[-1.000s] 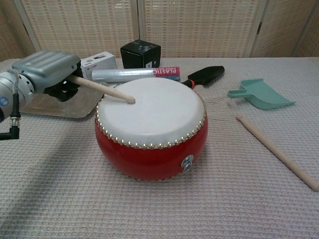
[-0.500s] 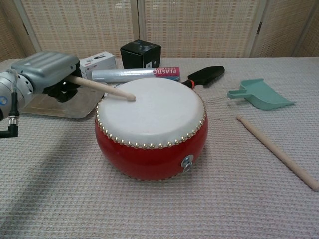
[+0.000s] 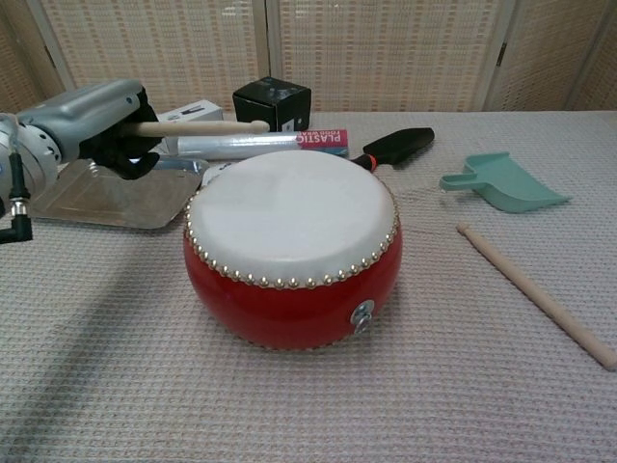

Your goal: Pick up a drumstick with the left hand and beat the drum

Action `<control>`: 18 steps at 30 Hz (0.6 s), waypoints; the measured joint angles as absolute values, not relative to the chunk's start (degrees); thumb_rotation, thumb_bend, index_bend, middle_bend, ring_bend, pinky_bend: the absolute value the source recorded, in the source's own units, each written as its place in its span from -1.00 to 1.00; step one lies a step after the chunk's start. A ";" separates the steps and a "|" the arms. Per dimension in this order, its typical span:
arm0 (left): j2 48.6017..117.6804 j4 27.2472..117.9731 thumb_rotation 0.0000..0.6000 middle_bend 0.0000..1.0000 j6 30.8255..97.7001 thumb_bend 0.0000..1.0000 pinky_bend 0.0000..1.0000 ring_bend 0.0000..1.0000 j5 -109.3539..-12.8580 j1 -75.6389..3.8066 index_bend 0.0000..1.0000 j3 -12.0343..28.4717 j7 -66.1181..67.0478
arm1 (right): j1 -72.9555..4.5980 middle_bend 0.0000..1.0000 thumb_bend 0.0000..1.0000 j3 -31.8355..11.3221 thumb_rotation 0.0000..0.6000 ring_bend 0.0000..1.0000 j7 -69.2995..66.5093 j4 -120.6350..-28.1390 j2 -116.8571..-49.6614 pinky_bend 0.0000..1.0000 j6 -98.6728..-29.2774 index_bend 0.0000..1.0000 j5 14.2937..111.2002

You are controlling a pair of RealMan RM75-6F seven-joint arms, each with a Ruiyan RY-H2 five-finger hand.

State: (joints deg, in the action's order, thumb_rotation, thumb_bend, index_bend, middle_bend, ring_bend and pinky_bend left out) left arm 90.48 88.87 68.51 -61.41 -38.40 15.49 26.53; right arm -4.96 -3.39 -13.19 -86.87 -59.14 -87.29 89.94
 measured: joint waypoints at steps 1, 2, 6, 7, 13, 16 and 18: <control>90.49 88.69 1.00 1.00 68.44 0.30 1.00 1.00 -61.50 -38.45 1.00 15.42 27.01 | -4.97 -0.80 -0.64 -3.39 1.00 -1.00 -13.17 -86.90 -59.12 -0.94 -87.27 -1.00 89.92; 90.59 88.31 1.00 1.00 68.37 0.30 1.00 1.00 -61.65 -38.54 1.00 15.21 27.73 | -4.97 -0.80 -0.64 -3.39 1.00 -1.00 -13.12 -86.93 -59.12 -0.94 -87.23 -1.00 89.89; 91.77 84.41 1.00 1.00 67.50 0.30 1.00 1.00 -62.62 -39.45 1.00 12.45 34.70 | -5.06 -0.80 -0.64 -2.99 1.00 -1.00 -11.89 -87.50 -58.66 -0.94 -85.71 -1.00 89.35; 92.00 83.65 1.00 1.00 67.39 0.30 1.00 1.00 -62.69 -39.56 1.00 11.97 36.38 | -5.11 -0.80 -0.64 -2.90 1.00 -1.00 -11.38 -87.87 -58.43 -0.94 -85.20 -1.00 89.12; 92.21 84.53 1.00 1.00 68.53 0.30 1.00 1.00 -63.07 -39.29 1.00 12.48 36.95 | -5.37 -0.80 -0.64 -2.38 1.00 -1.00 -8.53 -89.98 -57.34 -1.00 -83.07 -1.00 88.01; 91.61 87.00 1.00 1.00 70.51 0.30 1.00 1.00 -63.94 -38.79 1.00 13.71 32.22 | -5.30 -0.81 -0.64 -2.30 1.00 -1.00 -8.05 -90.03 -57.54 -1.00 -83.47 -1.00 88.25; 91.28 88.02 1.00 1.00 71.53 0.30 1.00 1.00 -64.48 -38.62 1.00 14.21 30.26 | -5.14 -0.82 -0.64 -2.32 1.00 -1.00 -7.97 -89.74 -57.91 -1.00 -84.13 -1.00 88.52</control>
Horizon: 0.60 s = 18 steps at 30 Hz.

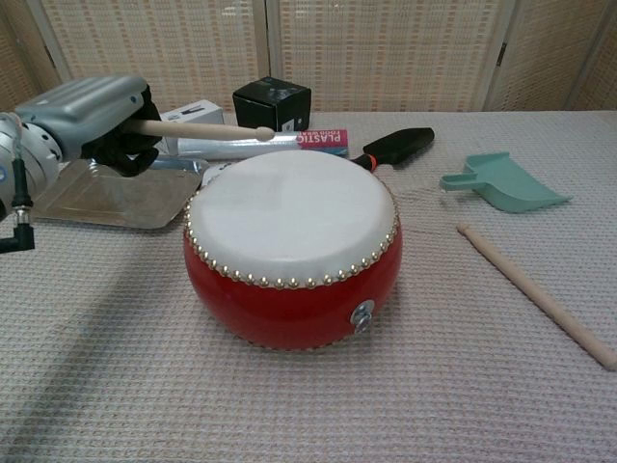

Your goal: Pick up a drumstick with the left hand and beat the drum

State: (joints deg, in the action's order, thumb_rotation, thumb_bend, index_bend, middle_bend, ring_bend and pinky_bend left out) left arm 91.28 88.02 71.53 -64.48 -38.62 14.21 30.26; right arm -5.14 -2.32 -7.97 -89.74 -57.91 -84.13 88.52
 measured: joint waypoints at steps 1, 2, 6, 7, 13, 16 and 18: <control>91.22 88.11 1.00 1.00 71.64 0.30 1.00 1.00 -64.60 -38.61 1.00 14.29 30.14 | -5.05 -0.82 -0.64 -2.35 1.00 -1.00 -7.92 -89.54 -58.12 -1.00 -84.43 -1.00 88.61; 91.23 88.06 1.00 1.00 71.61 0.30 1.00 1.00 -64.64 -38.63 1.00 14.28 30.36 | -4.93 -0.82 -0.64 -2.36 1.00 -1.00 -7.89 -89.24 -58.40 -1.00 -84.66 -1.00 88.66; 92.35 85.92 1.00 1.00 70.33 0.30 1.00 1.00 -64.48 -39.05 1.00 13.05 33.14 | -4.78 -0.82 -0.64 -2.25 1.00 -1.00 -8.32 -88.59 -58.88 -1.00 -84.35 -1.00 88.37; 92.71 85.08 1.00 1.00 69.95 0.30 1.00 1.00 -64.43 -39.19 1.00 12.58 33.97 | -4.79 -0.82 -0.64 -2.22 1.00 -1.00 -8.46 -88.44 -58.93 -1.00 -84.16 -1.00 88.28; 94.07 80.76 1.00 1.00 69.23 0.30 1.00 1.00 -64.52 -39.70 1.00 10.71 39.75 | -4.84 -0.82 -0.64 -2.24 1.00 -1.00 -9.02 -88.02 -58.97 -1.00 -84.14 -1.00 88.34; 93.73 82.56 1.00 1.00 69.64 0.30 1.00 1.00 -64.12 -39.24 1.00 12.04 36.85 | -4.99 -0.82 -0.64 -2.34 1.00 -1.00 -9.28 -87.92 -59.05 -1.00 -83.98 -1.00 88.34; 93.09 84.57 1.00 1.00 70.19 0.30 1.00 1.00 -64.13 -38.80 1.00 13.37 32.54 | -5.06 -0.82 -0.64 -2.31 1.00 -1.00 -9.44 -87.77 -59.13 -1.00 -83.85 -1.00 88.39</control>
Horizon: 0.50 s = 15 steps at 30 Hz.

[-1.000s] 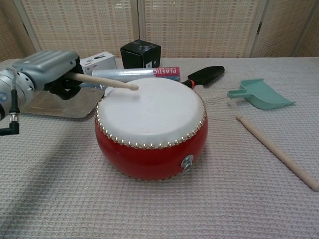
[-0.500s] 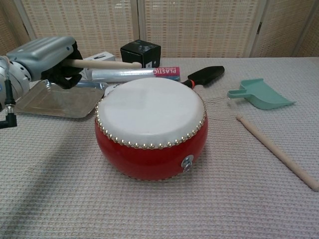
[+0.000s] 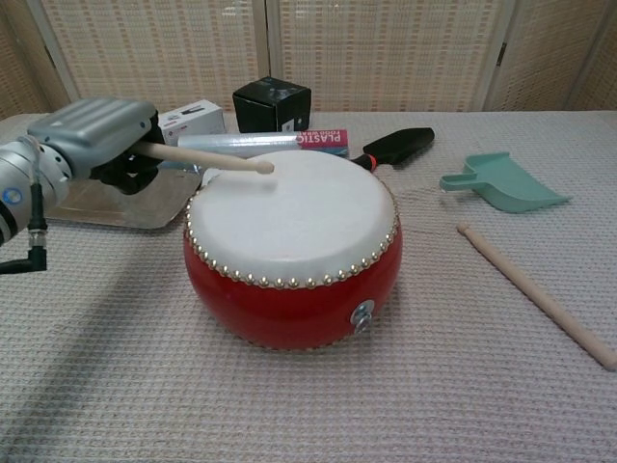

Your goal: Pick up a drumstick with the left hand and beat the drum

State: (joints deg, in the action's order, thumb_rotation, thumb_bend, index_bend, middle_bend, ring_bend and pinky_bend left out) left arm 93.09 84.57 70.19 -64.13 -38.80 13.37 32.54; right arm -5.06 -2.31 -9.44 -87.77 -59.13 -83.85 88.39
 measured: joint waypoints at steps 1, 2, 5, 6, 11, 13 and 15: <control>92.76 85.40 1.00 1.00 70.50 0.30 1.00 1.00 -64.24 -38.61 1.00 13.94 30.54 | -5.06 -0.82 -0.64 -2.28 1.00 -1.00 -9.46 -87.71 -59.16 -1.00 -83.82 -1.00 88.40; 92.33 86.39 1.00 1.00 70.90 0.30 1.00 1.00 -64.48 -38.38 1.00 14.61 28.06 | -5.07 -0.82 -0.64 -2.28 1.00 -1.00 -9.47 -87.66 -59.19 -1.00 -83.75 -1.00 88.36; 91.92 87.15 1.00 1.00 71.03 0.30 1.00 1.00 -64.98 -38.21 1.00 14.98 24.94 | -5.13 -0.82 -0.64 -2.37 1.00 -1.00 -9.60 -87.53 -59.27 -1.00 -83.59 -1.00 88.13; 91.93 86.97 1.00 1.00 70.82 0.30 1.00 1.00 -65.20 -38.24 1.00 14.71 24.98 | -5.17 -0.82 -0.64 -2.43 1.00 -1.00 -9.67 -87.46 -59.32 -1.00 -83.54 -1.00 88.08; 93.10 83.53 1.00 1.00 69.41 0.30 1.00 1.00 -66.24 -38.89 1.00 11.89 31.59 | -5.33 -0.82 -0.64 -2.42 1.00 -1.00 -9.84 -87.36 -59.31 -1.00 -83.17 -1.00 87.99; 93.65 82.26 1.00 1.00 68.90 0.30 1.00 1.00 -66.20 -39.11 1.00 11.07 34.64 | -5.27 -0.82 -0.64 -2.44 1.00 -1.00 -9.91 -87.33 -59.26 -1.00 -83.29 -1.00 87.97; 93.77 81.98 1.00 1.00 68.73 0.30 1.00 1.00 -65.95 -39.16 1.00 10.94 36.57 | -5.16 -0.82 -0.64 -2.41 1.00 -1.00 -9.98 -87.25 -59.26 -1.00 -83.41 -1.00 87.97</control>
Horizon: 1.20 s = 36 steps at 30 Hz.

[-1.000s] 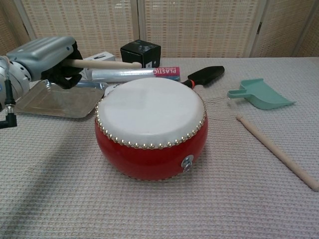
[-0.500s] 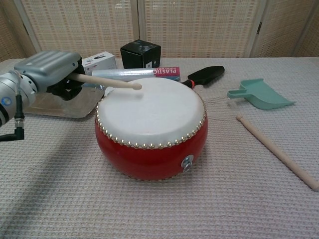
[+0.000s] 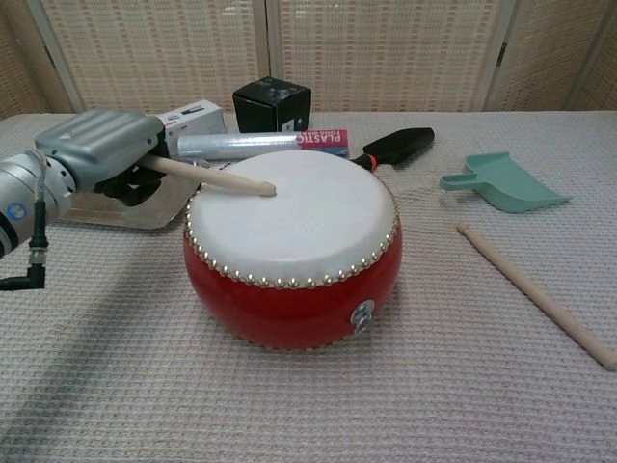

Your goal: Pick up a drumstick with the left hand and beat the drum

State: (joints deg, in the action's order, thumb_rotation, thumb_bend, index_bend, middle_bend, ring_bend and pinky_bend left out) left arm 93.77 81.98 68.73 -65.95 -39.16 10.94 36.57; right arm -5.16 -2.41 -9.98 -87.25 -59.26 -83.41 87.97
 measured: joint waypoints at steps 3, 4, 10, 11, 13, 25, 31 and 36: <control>93.09 83.65 1.00 1.00 69.34 0.30 1.00 1.00 -65.85 -38.90 1.00 11.88 35.08 | -5.05 -0.82 -0.64 -2.38 1.00 -1.00 -10.13 -87.04 -59.41 -1.00 -83.68 -1.00 88.10; 92.71 84.54 1.00 1.00 69.70 0.30 1.00 1.00 -65.88 -38.76 1.00 12.37 33.95 | -5.09 -0.82 -0.64 -2.39 1.00 -1.00 -10.14 -87.04 -59.42 -1.00 -83.65 -1.00 88.12; 89.25 90.15 1.00 1.00 70.37 0.30 1.00 1.00 -65.48 -38.16 1.00 14.98 27.54 | -5.24 -0.82 -0.64 -2.46 1.00 -1.00 -10.02 -87.22 -59.44 -1.00 -83.43 -1.00 88.06; 89.23 90.02 1.00 1.00 70.07 0.30 1.00 1.00 -65.36 -38.24 1.00 14.81 27.85 | -5.20 -0.82 -0.64 -2.43 1.00 -1.00 -10.03 -87.20 -59.48 -1.00 -83.42 -1.00 88.03; 89.71 88.77 1.00 1.00 69.49 0.30 1.00 1.00 -65.34 -38.56 1.00 13.96 29.84 | -5.14 -0.82 -0.64 -2.36 1.00 -1.00 -10.13 -87.04 -59.61 -1.00 -83.38 -1.00 87.97; 89.51 88.74 1.00 1.00 67.09 0.30 1.00 1.00 -64.39 -38.87 1.00 12.59 31.88 | -5.57 -0.82 -0.64 -2.56 1.00 -1.00 -10.26 -87.25 -59.39 -1.00 -82.95 -1.00 88.01; 87.90 91.27 1.00 1.00 68.48 0.30 1.00 1.00 -65.71 -38.36 1.00 13.95 25.57 | -5.52 -0.82 -0.64 -2.48 1.00 -1.00 -10.49 -86.92 -59.69 -1.00 -82.87 -1.00 87.88; 89.52 87.16 1.00 1.00 67.64 0.30 1.00 1.00 -66.81 -39.10 1.00 11.27 32.21 | -5.46 -0.82 -0.64 -2.51 1.00 -1.00 -10.58 -86.81 -59.61 -1.00 -82.92 -1.00 87.78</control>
State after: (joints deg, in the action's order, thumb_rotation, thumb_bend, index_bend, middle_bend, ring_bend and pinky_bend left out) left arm 89.52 87.16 67.64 -66.81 -39.10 11.27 32.21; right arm -5.46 -2.51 -10.58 -86.81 -59.61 -82.92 87.78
